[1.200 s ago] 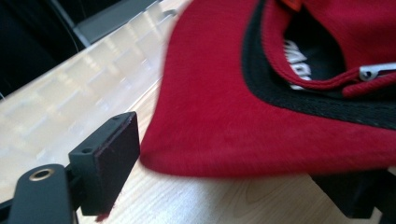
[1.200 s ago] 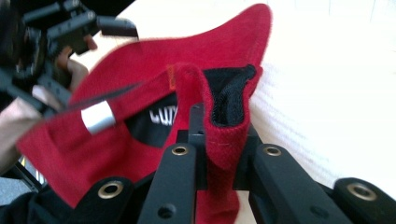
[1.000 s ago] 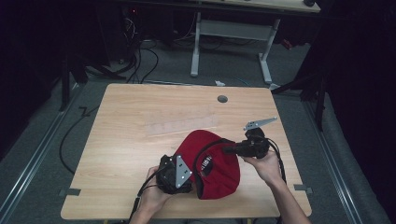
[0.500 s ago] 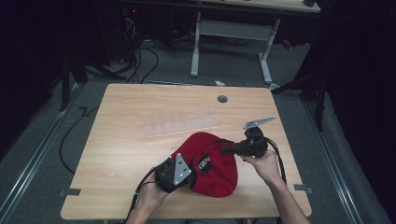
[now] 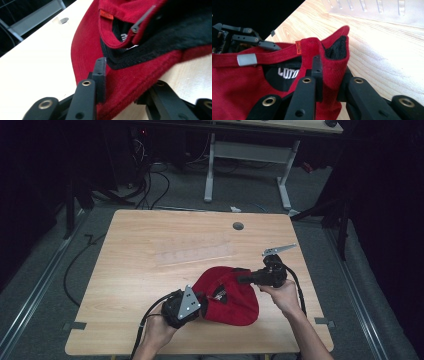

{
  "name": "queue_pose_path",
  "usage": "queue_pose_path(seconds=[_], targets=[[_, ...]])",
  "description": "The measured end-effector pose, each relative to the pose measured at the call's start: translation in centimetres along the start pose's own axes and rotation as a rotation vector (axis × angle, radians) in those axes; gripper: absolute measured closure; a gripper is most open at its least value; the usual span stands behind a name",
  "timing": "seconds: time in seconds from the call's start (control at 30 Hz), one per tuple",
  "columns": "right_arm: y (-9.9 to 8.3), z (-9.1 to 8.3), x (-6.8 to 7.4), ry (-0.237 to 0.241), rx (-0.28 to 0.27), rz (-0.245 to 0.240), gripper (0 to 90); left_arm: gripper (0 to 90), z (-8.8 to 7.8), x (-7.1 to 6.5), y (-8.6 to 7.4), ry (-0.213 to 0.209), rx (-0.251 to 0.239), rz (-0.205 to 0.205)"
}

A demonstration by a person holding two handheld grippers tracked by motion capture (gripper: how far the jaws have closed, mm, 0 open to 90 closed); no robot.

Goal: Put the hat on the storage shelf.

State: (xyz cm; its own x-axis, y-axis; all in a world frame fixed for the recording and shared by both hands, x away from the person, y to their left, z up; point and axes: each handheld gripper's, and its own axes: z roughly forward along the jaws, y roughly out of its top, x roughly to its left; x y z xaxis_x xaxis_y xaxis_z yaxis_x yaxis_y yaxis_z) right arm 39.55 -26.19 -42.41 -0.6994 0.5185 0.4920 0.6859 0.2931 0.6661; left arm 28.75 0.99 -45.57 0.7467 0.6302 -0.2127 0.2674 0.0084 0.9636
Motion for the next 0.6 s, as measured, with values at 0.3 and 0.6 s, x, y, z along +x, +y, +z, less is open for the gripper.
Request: queue_pose_path(seconds=[0.3,0.6], targets=[[0.1,1.1,-0.6,-0.05,-0.028,0.004,78.2,83.9,-0.3,-0.2,1.1,-0.074,0.015,-0.071],[0.1,-0.8,-1.5,-0.112,-0.176,0.054,52.5,85.1,-0.8,0.4,1.6,-0.059,0.012,-0.109]])
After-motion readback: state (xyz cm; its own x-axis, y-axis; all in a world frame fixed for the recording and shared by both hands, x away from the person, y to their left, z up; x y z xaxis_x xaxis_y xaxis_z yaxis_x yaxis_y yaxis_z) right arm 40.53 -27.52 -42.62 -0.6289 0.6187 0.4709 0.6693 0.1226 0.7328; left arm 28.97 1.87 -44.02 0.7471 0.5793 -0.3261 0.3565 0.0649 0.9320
